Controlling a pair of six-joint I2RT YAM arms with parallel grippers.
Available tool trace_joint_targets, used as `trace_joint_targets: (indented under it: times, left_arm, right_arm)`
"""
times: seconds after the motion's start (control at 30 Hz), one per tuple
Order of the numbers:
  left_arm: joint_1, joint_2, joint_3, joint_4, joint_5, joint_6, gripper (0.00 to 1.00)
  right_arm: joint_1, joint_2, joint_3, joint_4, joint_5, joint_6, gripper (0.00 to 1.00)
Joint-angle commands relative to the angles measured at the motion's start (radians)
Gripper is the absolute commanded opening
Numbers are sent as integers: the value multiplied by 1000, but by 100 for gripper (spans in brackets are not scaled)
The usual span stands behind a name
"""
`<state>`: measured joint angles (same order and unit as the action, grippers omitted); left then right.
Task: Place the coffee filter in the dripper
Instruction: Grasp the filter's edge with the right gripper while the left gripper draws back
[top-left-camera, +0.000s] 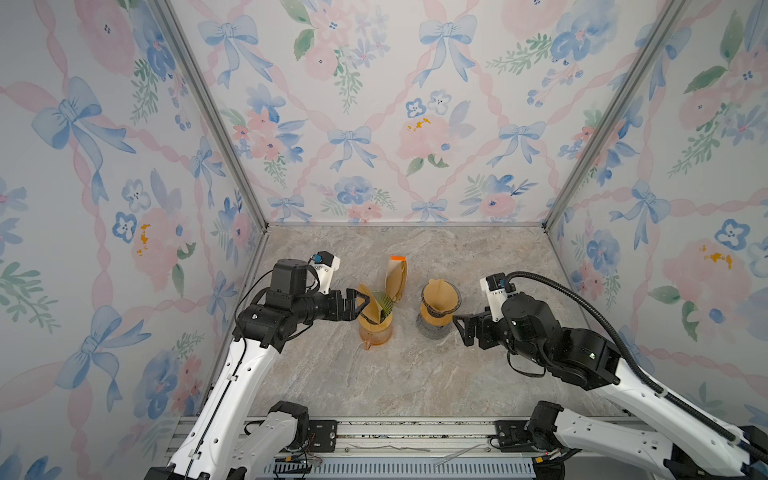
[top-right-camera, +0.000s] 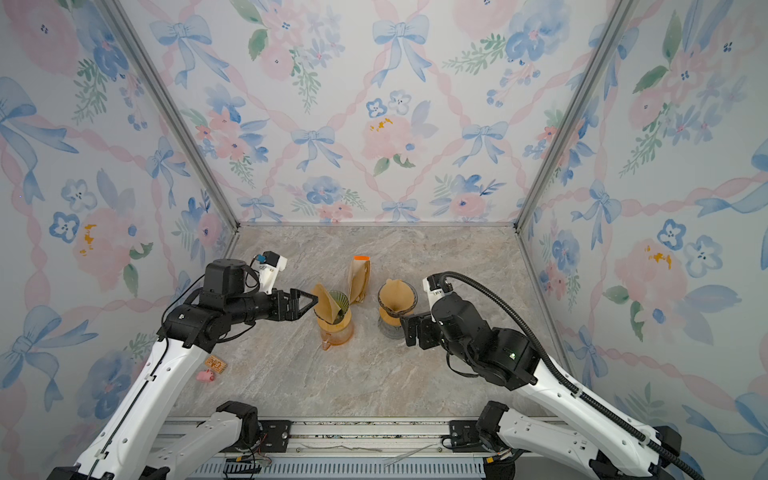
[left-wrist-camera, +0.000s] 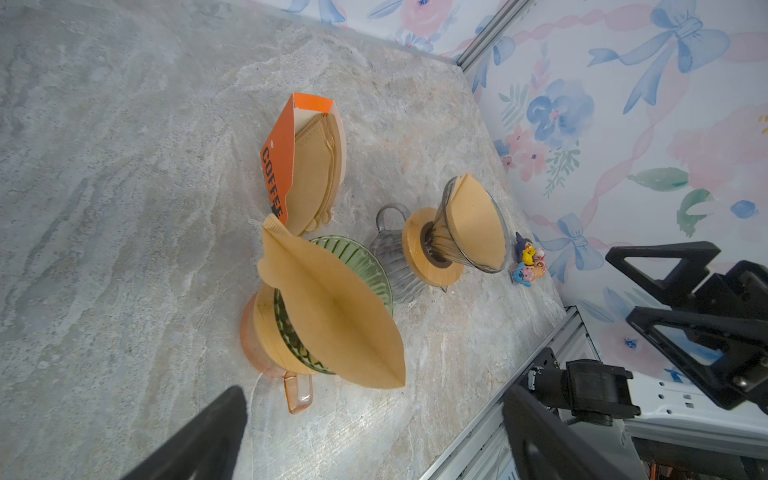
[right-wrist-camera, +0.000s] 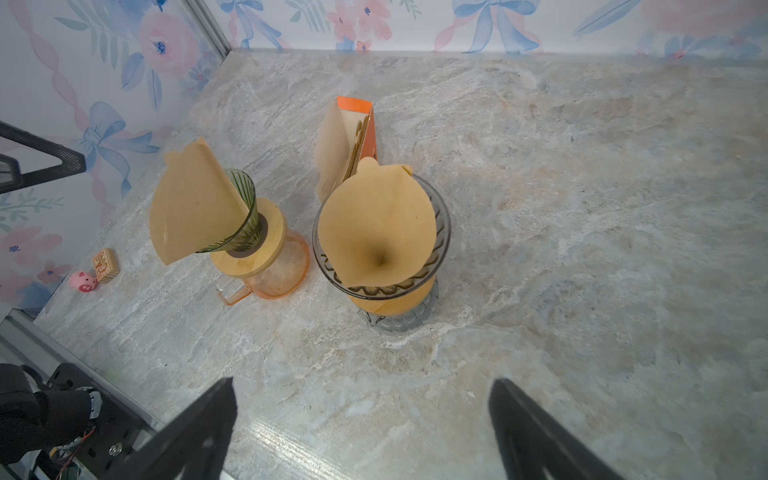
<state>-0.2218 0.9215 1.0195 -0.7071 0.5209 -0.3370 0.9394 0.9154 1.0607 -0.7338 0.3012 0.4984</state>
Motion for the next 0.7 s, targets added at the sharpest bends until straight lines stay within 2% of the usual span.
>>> trace_joint_targets:
  times: [0.0,0.1,0.2,0.3,0.5,0.67]
  left_arm:
    - [4,-71,-68,90,3,-1,98]
    - [6,-114,-127,110,-58,-11,98]
    - [11,-123,-181,134,-102,-5,98]
    - [19,-114,-206,178,-60,-8,98]
    - [61,-158,-271,251,-66,-28,98]
    - [111,-164,-277,252,-133,-53,98]
  right_arm:
    - [41,88,93,-26,35,24,96]
    - [107,195,179,-49,90,-8,96]
    - [147,292,255,-30,70,-43,96]
    - [155,394,335,-26,53,-38,96]
    - [162,592,491,-26,21,-25,96]
    - [159,774,667,-107,5,-29,97]
